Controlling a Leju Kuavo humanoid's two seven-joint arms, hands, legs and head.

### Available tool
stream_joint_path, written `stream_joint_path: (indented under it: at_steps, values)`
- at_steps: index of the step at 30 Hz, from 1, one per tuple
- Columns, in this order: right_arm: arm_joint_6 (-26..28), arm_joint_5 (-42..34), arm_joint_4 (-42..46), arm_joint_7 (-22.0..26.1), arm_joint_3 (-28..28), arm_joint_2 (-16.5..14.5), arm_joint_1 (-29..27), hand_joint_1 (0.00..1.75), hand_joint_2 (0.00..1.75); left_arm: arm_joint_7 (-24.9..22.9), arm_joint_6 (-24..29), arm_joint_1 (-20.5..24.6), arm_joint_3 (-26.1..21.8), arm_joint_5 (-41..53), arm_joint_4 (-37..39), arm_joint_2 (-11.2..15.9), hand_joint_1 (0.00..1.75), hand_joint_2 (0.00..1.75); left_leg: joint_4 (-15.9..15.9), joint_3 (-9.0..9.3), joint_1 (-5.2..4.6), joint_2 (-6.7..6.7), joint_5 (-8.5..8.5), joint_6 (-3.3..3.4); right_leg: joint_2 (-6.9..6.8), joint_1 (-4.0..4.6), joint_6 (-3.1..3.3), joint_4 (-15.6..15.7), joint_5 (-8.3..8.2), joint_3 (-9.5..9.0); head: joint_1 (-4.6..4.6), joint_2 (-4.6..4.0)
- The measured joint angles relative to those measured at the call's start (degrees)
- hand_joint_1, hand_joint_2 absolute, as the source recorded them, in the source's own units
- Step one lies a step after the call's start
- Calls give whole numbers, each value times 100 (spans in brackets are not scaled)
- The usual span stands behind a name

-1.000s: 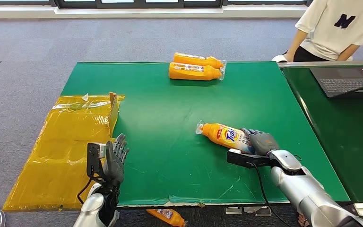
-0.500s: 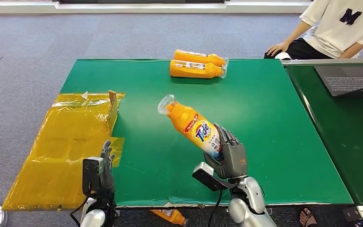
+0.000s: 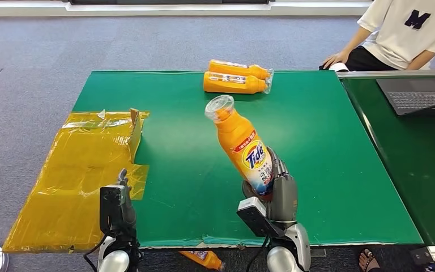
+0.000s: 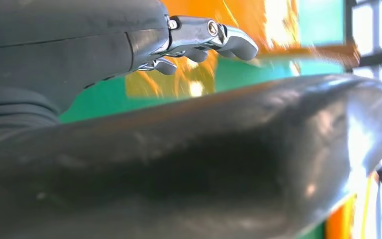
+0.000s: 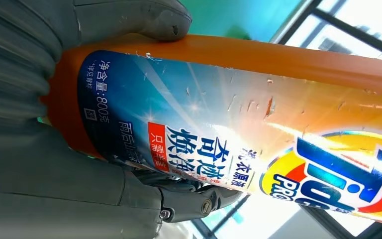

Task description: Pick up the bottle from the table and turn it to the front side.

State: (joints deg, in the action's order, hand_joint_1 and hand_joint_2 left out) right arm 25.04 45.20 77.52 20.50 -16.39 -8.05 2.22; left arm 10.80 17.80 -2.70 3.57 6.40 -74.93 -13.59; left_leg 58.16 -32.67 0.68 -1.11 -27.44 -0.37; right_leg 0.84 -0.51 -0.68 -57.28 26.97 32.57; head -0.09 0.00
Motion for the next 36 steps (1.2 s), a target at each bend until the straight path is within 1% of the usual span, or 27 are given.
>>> stream_joint_path:
  at_steps: [3, 6, 8, 10, 11, 14, 15, 17, 22, 26, 36]
  values:
    - [-300, -215, 141, 62, 32, -33, -12, 175, 175, 274, -354, 68, 70, -78, 37, 5, 0, 0, 0, -1, 0, 1, 0, 0, 1, 0, 0, -1, -1, 0, 0, 0]
    - [-701, -442, 169, 26, 35, -44, 39, 175, 175, 386, -737, 137, 102, -210, 41, 8, 0, 0, 0, -1, 0, 1, 0, 0, 1, 0, 0, -1, -1, 0, 0, 0]
    - [-823, -535, 162, 16, 35, -46, 70, 175, 175, 395, -849, 150, 120, -246, 38, 8, 0, 0, 0, -2, 0, 2, 0, 0, 1, 0, 0, -1, -1, 0, 0, 0]
    - [-835, -548, 160, 17, 35, -48, 77, 175, 175, 395, -858, 152, 124, -248, 37, 8, 0, 0, 0, -2, 0, 2, 0, 0, 1, 0, 0, -1, -1, 0, 0, 0]
    - [-912, -658, 132, 50, 39, -56, 104, 175, 175, 403, -883, 159, 143, -229, 37, 11, 0, 44, 0, -2, 0, 2, 0, 0, 1, 0, 0, -1, -2, 0, 0, 0]
    - [-1532, -1436, -501, 503, 115, -138, 451, 175, 175, 564, -1018, 347, 382, -42, 23, 36, 0, 175, 0, -2, 0, 0, 3, -3, 0, 0, 0, -2, -5, -1, 0, 0]
    - [-1677, -1587, -753, 645, 135, -166, 568, 175, 175, 635, -1044, 423, 461, 3, 16, 41, 0, 175, 0, -2, 0, -1, 5, -5, 0, 0, 1, -2, -6, -1, 0, 0]
    - [-1726, -1595, -1012, 716, 135, -197, 672, 175, 175, 712, -1057, 494, 529, 10, 2, 44, 0, 175, 0, -2, 0, 0, 5, -5, 0, 0, 1, -3, -7, 0, 0, 0]
    - [-1754, -1608, -1380, 748, 135, -237, 805, 175, 175, 759, -1059, 573, 622, 19, -14, 55, 0, 175, 0, -3, 0, -1, 4, -5, 1, 0, 1, -3, -6, 1, 0, 0]
    - [-1844, -1658, -1599, 785, 135, -269, 881, 175, 175, 902, -991, 607, 674, 143, -79, 67, 0, 175, 0, -6, 0, 0, 4, -6, 1, 0, 1, -3, -6, 5, 0, -1]
    - [-2068, -1801, -2464, 990, 136, -422, 1255, 175, 175, 607, -1006, 1002, 1056, 393, -235, 151, 0, 175, 1, -7, 0, -1, 8, -9, 1, 0, 1, -4, -8, 6, 0, 0]
